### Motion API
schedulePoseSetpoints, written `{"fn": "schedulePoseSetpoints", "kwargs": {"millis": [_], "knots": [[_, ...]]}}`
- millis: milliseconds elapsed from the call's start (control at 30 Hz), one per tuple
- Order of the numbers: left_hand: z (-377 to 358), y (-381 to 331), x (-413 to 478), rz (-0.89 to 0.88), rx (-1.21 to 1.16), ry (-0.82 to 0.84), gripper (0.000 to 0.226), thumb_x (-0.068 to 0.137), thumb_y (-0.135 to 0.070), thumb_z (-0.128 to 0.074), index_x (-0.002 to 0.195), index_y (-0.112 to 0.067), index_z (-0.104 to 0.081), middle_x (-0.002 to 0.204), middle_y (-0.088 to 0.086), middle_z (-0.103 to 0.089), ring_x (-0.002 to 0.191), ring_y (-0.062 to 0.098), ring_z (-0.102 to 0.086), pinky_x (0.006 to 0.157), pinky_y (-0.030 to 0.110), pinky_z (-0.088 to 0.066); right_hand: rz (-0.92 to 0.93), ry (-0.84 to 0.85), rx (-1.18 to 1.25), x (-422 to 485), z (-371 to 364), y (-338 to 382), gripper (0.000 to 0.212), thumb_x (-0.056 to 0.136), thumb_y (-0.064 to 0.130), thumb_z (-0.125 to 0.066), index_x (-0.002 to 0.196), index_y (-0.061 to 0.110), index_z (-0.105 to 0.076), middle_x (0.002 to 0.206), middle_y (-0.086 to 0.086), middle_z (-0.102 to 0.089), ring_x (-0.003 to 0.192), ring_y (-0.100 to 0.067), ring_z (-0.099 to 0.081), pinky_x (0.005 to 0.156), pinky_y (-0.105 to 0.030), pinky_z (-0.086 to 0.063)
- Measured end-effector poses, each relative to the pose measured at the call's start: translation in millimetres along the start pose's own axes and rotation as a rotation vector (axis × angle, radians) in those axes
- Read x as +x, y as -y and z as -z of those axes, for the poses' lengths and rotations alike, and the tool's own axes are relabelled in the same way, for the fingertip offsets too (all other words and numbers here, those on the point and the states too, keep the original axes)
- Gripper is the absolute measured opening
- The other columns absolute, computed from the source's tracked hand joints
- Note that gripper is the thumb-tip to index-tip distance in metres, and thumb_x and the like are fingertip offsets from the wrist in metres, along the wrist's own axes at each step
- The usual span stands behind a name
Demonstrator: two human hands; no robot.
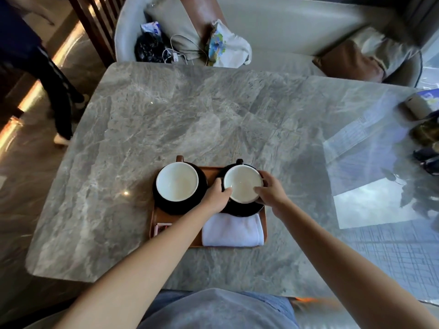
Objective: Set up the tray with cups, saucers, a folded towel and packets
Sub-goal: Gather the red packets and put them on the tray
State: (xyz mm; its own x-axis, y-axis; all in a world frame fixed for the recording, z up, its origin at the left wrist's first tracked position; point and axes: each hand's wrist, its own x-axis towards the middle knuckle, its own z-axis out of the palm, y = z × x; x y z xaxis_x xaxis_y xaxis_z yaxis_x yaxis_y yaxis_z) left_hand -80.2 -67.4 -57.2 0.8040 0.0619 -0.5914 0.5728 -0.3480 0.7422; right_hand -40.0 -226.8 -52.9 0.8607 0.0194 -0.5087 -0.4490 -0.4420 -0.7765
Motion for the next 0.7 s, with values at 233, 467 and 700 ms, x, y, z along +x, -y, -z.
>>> {"fn": "schedulePoseSetpoints", "kwargs": {"millis": [233,467,700], "knots": [[3.0,3.0,-18.3,-0.131,-0.023,-0.216,0.047,0.091,-0.025,-0.052,0.133,-0.011,-0.037,0.131,0.008,-0.050,0.109,0.021,-0.055,0.096,0.034,-0.044,0.088,-0.151,0.143,-17.0,0.5,-7.9,0.032,0.089,0.018,-0.057,0.121,0.016,-0.053,0.105,0.001,-0.060,0.100,-0.018,-0.059,0.087,-0.036,-0.050],[20.6,59.1,-73.3,-0.554,0.656,-0.135,0.034,0.081,-0.016,-0.055,0.115,-0.013,-0.052,0.117,0.003,-0.054,0.110,0.021,-0.052,0.094,0.033,-0.039,0.190,-0.145,-0.258,-71.2,1.1,-76.0,0.014,0.083,0.016,-0.062,0.083,0.023,-0.050,0.081,0.002,-0.057,0.069,-0.019,-0.056,0.063,-0.037,-0.046],[18.7,84.2,-84.6,-0.650,1.020,0.003,0.053,0.082,-0.032,-0.059,0.132,-0.023,-0.046,0.142,-0.001,-0.045,0.134,0.019,-0.039,0.108,0.036,-0.033,0.220,-0.118,-0.366,-96.1,-15.4,-88.7,0.027,0.081,0.023,-0.066,0.102,0.024,-0.049,0.094,0.006,-0.051,0.069,-0.006,-0.052,0.063,-0.034,-0.047]]}}
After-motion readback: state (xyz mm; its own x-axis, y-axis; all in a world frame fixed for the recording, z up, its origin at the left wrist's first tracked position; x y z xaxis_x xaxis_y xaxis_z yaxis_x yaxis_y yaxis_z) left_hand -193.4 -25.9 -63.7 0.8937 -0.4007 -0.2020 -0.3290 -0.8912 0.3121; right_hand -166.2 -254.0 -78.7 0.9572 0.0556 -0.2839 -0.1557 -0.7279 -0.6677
